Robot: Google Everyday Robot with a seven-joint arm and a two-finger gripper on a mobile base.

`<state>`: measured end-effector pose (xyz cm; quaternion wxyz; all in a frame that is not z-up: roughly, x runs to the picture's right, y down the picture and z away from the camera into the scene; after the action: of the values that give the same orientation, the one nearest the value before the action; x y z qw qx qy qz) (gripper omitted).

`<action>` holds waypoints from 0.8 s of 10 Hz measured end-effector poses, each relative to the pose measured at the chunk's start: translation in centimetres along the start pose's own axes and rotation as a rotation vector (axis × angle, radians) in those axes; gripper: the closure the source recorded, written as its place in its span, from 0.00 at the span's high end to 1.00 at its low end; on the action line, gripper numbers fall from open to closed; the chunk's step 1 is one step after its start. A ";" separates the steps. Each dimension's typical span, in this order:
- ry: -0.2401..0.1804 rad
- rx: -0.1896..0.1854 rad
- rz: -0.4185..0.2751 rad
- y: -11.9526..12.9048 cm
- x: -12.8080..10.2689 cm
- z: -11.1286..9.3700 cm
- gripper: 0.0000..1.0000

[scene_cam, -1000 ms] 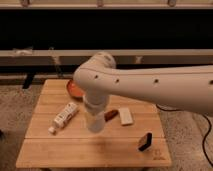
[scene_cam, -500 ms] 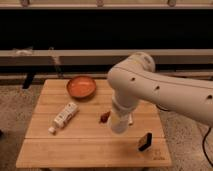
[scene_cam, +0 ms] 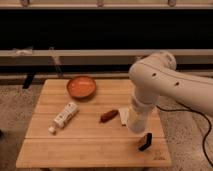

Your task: Place the ceramic cup over the eraser

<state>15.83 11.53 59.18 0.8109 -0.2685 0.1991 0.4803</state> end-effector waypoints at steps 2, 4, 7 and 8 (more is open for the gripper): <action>0.036 -0.008 0.039 -1.2 1.6 1.0 0.00; 0.060 -0.010 0.076 -2.5 3.3 1.8 0.00; 0.082 -0.031 0.105 -2.8 4.4 3.5 0.02; 0.086 -0.042 0.116 -2.9 4.6 4.4 0.08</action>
<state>20.78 16.24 60.67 0.7666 -0.2939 0.2387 0.5186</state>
